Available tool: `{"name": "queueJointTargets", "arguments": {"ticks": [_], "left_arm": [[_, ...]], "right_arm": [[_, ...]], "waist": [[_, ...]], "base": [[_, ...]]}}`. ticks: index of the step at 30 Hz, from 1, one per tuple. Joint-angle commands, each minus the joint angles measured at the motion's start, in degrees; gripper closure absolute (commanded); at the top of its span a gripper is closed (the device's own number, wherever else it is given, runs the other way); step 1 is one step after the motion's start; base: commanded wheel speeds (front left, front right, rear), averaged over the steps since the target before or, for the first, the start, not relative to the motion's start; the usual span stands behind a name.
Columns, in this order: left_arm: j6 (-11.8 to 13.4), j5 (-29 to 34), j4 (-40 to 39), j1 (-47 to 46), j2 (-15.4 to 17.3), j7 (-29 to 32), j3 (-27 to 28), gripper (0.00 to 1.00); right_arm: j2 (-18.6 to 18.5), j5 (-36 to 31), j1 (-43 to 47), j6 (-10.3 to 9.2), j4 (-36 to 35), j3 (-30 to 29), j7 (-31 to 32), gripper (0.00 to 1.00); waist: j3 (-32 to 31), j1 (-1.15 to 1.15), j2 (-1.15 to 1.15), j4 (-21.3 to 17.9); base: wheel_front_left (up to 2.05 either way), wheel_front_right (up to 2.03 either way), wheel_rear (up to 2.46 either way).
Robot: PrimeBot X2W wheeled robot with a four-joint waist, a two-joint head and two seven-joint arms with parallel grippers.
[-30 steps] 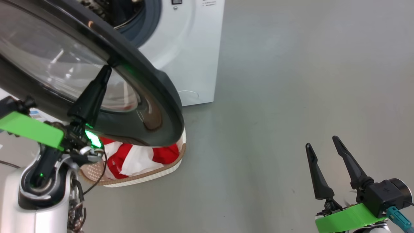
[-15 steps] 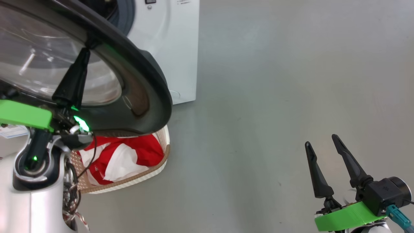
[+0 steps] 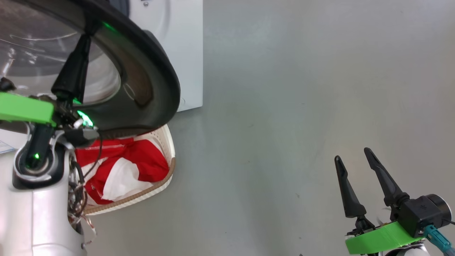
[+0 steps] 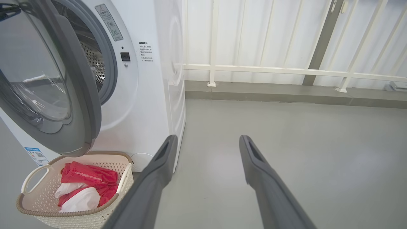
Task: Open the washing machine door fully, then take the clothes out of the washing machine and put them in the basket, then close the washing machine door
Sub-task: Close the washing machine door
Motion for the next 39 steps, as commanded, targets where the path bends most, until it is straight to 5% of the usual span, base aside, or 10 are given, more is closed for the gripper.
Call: {"name": "queueJointTargets", "arguments": {"ticks": [1, 26, 39], "left_arm": [[-1.1, 0.7, -0.7, -2.6, 1.6, -0.6, 1.2, 1.00], [-3.5, 2.8, 6.7, -10.0, 4.2, -2.2, 1.4, 1.00], [-3.9, 4.5, 0.9, -3.7, 2.8, -2.0, -1.5, 1.00]], "right_arm": [[-0.8, 0.2, -1.6, 0.35, -1.3, 1.3, -0.4, 0.00], [-0.8, 1.5, -3.1, 0.35, -1.3, 1.5, -0.4, 0.00], [-0.8, 1.5, -2.8, 0.35, -1.0, 1.0, -0.4, 0.00]], "waist": [[0.5, 0.00, 0.00, -0.4], [4.1, 0.00, 0.00, -3.8], [2.2, 0.00, 0.00, -1.1]], "base": [[0.00, 0.00, 0.00], [0.00, 0.00, 0.00], [0.00, 0.00, 0.00]]}}
